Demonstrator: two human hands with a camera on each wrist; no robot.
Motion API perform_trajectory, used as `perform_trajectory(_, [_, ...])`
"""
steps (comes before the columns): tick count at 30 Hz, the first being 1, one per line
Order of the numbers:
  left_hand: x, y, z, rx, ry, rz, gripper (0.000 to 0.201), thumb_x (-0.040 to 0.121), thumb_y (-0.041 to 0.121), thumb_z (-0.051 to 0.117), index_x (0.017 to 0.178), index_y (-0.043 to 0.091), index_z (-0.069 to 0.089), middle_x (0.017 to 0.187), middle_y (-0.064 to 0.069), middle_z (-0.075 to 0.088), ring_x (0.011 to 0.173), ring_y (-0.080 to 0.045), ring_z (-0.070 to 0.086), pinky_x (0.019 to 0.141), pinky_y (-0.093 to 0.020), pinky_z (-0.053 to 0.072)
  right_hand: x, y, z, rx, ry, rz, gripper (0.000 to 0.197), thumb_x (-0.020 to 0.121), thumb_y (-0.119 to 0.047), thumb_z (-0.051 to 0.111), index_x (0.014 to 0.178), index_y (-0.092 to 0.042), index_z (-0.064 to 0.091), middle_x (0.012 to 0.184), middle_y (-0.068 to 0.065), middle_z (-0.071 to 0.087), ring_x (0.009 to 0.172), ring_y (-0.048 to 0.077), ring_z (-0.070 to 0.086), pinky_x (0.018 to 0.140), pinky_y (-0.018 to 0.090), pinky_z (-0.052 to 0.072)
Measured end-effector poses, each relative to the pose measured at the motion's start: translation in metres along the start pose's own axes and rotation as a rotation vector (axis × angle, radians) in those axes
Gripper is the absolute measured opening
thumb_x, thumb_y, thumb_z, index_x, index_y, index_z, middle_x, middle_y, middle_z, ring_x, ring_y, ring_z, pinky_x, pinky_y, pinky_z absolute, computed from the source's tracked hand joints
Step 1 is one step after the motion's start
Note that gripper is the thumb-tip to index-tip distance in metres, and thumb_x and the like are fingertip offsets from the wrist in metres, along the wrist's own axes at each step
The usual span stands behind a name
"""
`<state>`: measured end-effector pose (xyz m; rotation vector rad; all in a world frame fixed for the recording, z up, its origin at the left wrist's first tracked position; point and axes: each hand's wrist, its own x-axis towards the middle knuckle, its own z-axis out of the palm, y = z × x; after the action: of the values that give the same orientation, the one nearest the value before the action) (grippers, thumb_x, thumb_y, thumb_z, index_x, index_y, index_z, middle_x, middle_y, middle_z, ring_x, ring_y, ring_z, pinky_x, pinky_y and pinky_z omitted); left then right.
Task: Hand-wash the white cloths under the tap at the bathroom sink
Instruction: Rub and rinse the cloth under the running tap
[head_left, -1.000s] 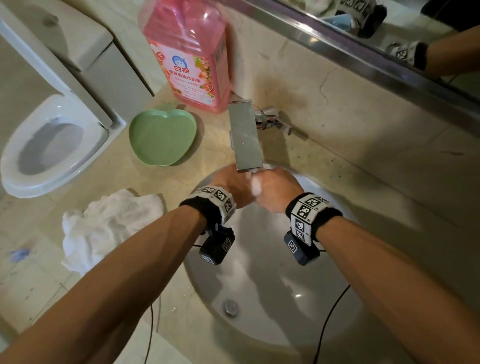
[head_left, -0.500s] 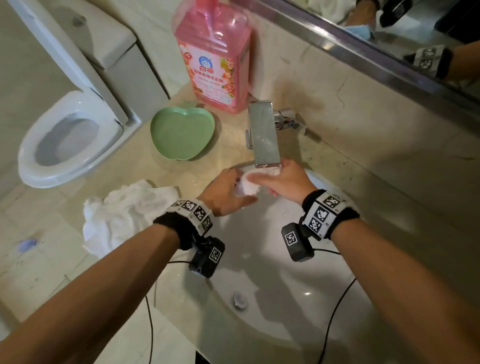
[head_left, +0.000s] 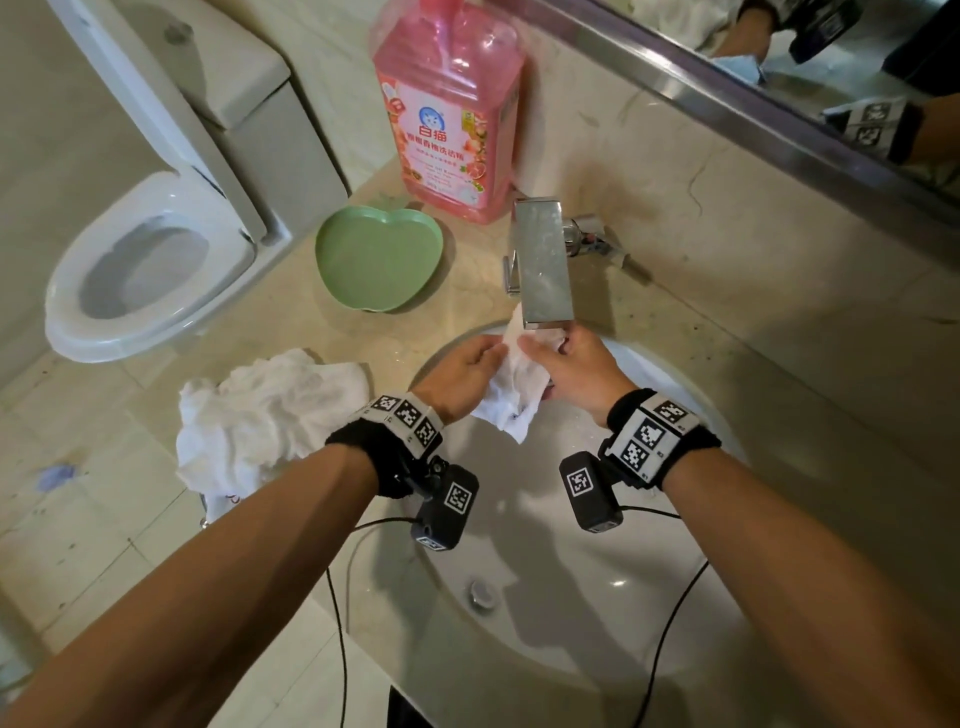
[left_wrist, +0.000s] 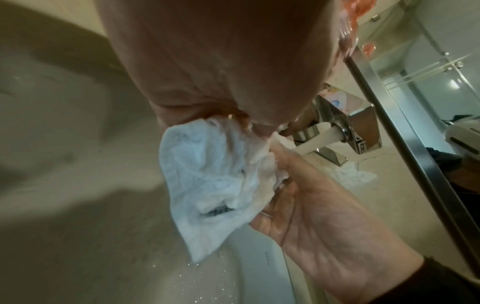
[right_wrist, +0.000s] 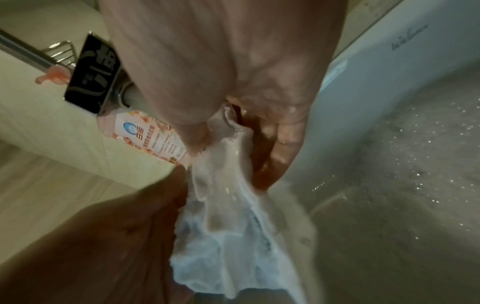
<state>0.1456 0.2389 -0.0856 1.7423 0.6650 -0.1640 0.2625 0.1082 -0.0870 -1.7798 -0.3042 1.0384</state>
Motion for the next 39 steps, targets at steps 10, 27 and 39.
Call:
perform_trajectory(10, [0.015, 0.016, 0.01, 0.057, -0.022, 0.018, 0.037, 0.088, 0.033, 0.072, 0.122, 0.023, 0.062, 0.089, 0.011, 0.07, 0.081, -0.006, 0.067, 0.075, -0.024, 0.052, -0.001, 0.012, -0.024, -0.022, 0.001, 0.006, 0.055, 0.079, -0.053, 0.073, 0.124, -0.023, 0.064, 0.116, -0.003, 0.072, 0.109, 0.016, 0.067, 0.098, 0.043, 0.052])
perform_trajectory(27, [0.017, -0.001, -0.011, -0.22, 0.128, -0.128, 0.015, 0.094, 0.035, 0.061, 0.093, 0.02, 0.061, 0.094, -0.002, 0.066, 0.087, -0.024, 0.063, 0.08, -0.037, 0.052, 0.001, 0.012, -0.005, -0.07, 0.006, -0.043, 0.026, 0.081, -0.031, 0.075, 0.104, -0.021, 0.07, 0.092, -0.007, 0.076, 0.088, 0.009, 0.072, 0.074, 0.025, 0.054])
perform_trajectory(39, [0.005, -0.005, -0.035, -0.214, 0.071, -0.128, 0.017, 0.097, 0.015, 0.058, 0.103, 0.022, 0.044, 0.104, -0.009, 0.067, 0.087, -0.026, 0.07, 0.061, -0.045, 0.061, -0.002, 0.008, -0.015, -0.014, -0.035, -0.061, 0.038, 0.088, -0.002, 0.07, 0.11, -0.032, 0.064, 0.105, -0.004, 0.076, 0.101, 0.015, 0.072, 0.093, 0.041, 0.057])
